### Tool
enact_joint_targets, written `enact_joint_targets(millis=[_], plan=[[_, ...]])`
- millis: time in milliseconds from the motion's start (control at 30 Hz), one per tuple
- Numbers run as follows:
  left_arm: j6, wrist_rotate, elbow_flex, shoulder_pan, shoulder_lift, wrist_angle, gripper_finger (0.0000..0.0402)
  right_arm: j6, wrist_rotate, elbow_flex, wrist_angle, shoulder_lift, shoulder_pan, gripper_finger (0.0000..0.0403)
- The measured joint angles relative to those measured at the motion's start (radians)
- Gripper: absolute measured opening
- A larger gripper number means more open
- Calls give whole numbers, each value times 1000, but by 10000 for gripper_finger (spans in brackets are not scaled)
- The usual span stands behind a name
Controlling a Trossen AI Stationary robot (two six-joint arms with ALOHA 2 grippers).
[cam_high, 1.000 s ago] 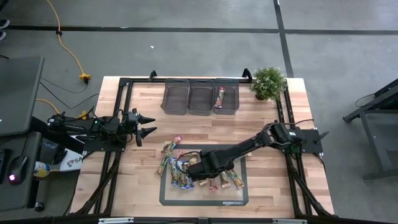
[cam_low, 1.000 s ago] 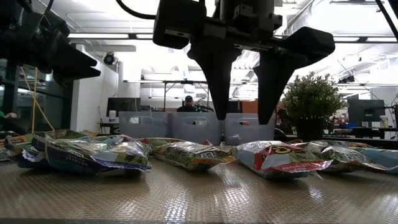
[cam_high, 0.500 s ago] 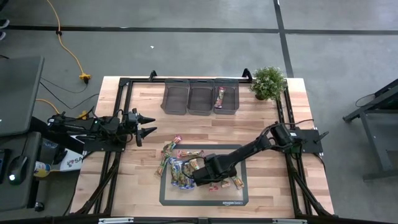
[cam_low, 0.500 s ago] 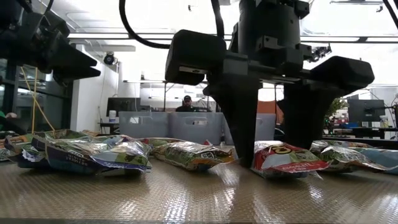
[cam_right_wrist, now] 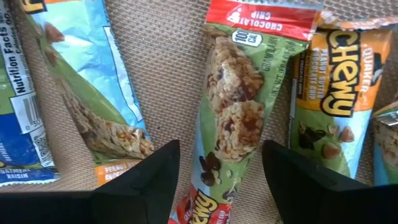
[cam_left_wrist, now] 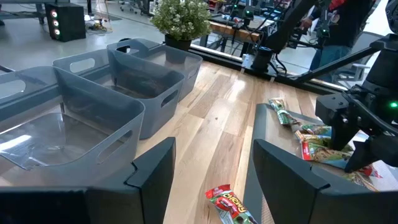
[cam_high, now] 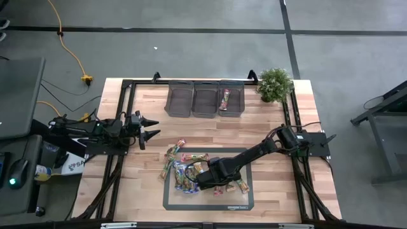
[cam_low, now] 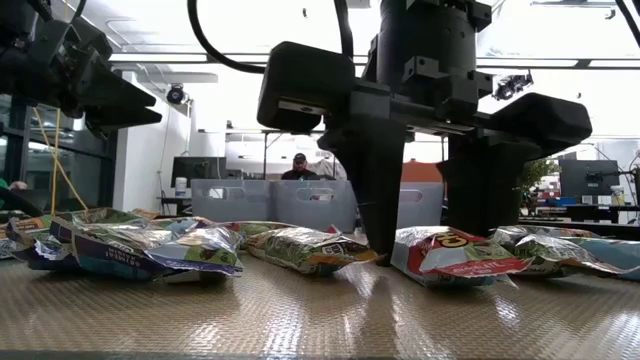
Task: Pick and place Granola Bars by type
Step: Put the red granola bar into the right black bin
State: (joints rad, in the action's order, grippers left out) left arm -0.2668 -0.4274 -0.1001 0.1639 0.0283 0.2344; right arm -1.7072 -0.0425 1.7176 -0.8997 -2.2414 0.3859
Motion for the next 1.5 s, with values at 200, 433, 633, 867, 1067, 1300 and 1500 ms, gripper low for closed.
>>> enact_joint_targets(millis=[200, 433, 633, 867, 1067, 1300, 1500], plan=[[0, 0, 0, 0, 0, 0, 211, 5, -1, 0, 6, -1, -5, 213], [0, 0, 0, 0, 0, 0, 211, 6, 0, 0, 6, -2, -5, 212], [0, 0, 0, 0, 0, 0, 211, 6, 0, 0, -1, -2, -5, 186], [0, 0, 0, 0, 0, 0, 211, 14, 2, 0, -4, -3, -5, 141], [0, 0, 0, 0, 0, 0, 211, 25, 3, 0, -3, -3, -6, 114], [0, 0, 0, 0, 0, 0, 211, 32, 3, 0, -1, -3, -6, 90], [0, 0, 0, 0, 0, 0, 211, 33, 3, 0, -1, -2, -6, 77]])
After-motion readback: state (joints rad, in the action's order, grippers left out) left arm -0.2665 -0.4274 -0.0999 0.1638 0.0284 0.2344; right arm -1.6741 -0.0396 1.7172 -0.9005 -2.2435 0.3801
